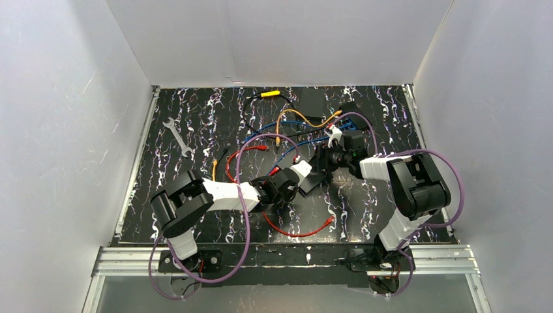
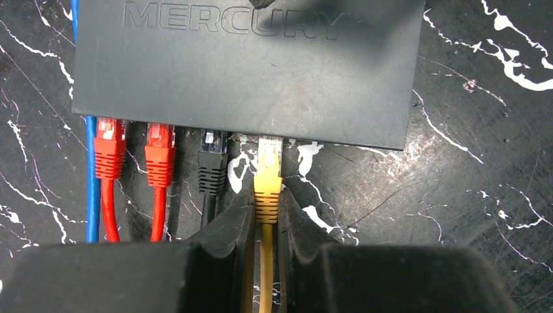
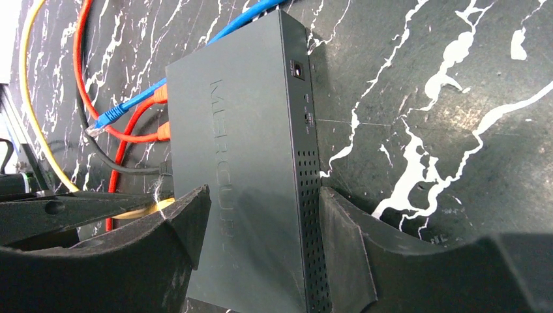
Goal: Insert the plug into the switch port
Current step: Insert the connector into the switch port.
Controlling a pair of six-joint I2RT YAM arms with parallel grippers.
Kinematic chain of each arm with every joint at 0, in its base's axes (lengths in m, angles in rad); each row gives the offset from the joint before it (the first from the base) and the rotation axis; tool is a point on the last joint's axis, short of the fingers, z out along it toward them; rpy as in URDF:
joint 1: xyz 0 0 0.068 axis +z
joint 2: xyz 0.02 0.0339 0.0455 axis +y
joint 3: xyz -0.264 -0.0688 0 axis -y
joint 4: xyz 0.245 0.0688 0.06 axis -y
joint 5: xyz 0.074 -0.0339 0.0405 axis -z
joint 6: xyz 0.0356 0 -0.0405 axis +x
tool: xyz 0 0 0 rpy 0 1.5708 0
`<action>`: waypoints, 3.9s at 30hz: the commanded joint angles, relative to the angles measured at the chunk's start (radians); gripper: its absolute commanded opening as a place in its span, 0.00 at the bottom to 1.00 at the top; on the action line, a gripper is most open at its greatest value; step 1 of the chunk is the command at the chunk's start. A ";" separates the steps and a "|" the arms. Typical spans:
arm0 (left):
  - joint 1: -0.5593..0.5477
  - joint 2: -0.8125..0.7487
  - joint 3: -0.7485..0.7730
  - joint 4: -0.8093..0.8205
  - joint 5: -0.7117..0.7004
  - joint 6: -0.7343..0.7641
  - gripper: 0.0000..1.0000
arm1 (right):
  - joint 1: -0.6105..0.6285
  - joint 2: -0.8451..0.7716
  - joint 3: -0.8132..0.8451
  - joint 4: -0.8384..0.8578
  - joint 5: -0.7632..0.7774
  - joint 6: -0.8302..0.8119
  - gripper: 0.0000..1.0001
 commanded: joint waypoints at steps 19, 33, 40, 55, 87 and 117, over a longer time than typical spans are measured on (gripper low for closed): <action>-0.011 0.064 -0.034 0.192 0.021 0.158 0.00 | 0.012 0.072 -0.009 0.108 -0.220 0.064 0.69; -0.045 0.088 -0.071 0.190 -0.062 0.166 0.00 | 0.012 0.066 -0.016 0.121 -0.231 0.070 0.67; -0.032 0.064 -0.061 0.190 0.070 -0.004 0.00 | 0.012 0.061 -0.018 0.119 -0.232 0.073 0.67; 0.023 0.084 -0.046 0.153 0.050 -0.195 0.00 | 0.012 0.053 -0.021 0.117 -0.242 0.076 0.67; 0.051 0.067 -0.011 0.283 -0.063 -0.009 0.00 | 0.113 0.079 0.019 0.066 -0.344 0.063 0.67; -0.010 -0.157 -0.094 0.197 0.059 -0.152 0.31 | 0.017 -0.648 0.003 -0.405 0.604 0.001 0.99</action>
